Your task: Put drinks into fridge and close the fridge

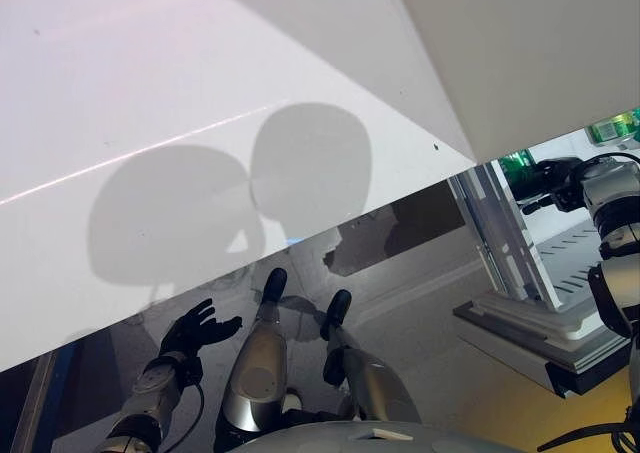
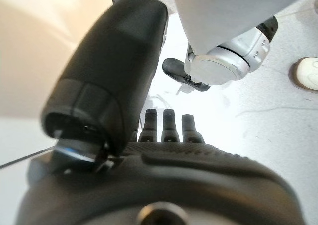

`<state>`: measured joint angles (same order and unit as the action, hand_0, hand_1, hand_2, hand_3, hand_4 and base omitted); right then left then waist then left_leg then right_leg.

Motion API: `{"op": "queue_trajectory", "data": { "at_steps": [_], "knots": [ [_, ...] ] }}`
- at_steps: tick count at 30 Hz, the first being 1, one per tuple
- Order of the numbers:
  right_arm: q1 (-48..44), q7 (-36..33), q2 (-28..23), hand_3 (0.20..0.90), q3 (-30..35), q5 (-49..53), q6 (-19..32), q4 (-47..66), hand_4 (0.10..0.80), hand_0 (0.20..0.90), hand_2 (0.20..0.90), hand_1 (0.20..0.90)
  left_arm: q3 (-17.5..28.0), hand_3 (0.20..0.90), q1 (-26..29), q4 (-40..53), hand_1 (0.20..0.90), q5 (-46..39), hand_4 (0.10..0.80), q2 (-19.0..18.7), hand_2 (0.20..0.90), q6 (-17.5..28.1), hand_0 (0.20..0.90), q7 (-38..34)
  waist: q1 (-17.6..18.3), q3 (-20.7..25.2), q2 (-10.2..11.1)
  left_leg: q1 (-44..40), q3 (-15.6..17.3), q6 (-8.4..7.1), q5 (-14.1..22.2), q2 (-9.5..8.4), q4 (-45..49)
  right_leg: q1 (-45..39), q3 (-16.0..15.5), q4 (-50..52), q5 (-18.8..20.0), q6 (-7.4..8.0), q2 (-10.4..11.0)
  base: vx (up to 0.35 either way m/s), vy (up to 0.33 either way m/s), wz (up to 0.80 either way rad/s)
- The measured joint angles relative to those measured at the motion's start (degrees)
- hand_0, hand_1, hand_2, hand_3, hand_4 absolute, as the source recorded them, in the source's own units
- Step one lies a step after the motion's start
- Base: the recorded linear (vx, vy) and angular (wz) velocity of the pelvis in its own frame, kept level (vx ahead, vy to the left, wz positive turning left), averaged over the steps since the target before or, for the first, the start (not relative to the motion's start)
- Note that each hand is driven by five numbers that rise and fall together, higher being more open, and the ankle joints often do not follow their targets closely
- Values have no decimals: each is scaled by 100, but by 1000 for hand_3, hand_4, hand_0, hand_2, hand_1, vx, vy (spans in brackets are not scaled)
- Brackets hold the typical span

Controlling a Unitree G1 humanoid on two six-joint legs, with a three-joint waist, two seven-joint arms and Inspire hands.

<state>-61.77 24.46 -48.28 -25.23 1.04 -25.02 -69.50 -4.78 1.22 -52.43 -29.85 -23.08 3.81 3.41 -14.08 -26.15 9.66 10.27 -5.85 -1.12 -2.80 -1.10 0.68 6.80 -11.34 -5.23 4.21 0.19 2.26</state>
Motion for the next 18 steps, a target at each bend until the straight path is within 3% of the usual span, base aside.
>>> {"op": "queue_trajectory", "data": {
  "at_steps": [18],
  "knots": [
    [133, 1263, -9, 200, 201, -752, -95, -335, 100, 300, 300, 300, 3, 900, 0, 132, 900, 11, 800, -17, 900, -119, 900, 199, -89, 29, -109, -56, -37, -5, -3, -1, 101, -117, -19, 1, 13, -18, 1, -2, -1, 1]
  ]
}}
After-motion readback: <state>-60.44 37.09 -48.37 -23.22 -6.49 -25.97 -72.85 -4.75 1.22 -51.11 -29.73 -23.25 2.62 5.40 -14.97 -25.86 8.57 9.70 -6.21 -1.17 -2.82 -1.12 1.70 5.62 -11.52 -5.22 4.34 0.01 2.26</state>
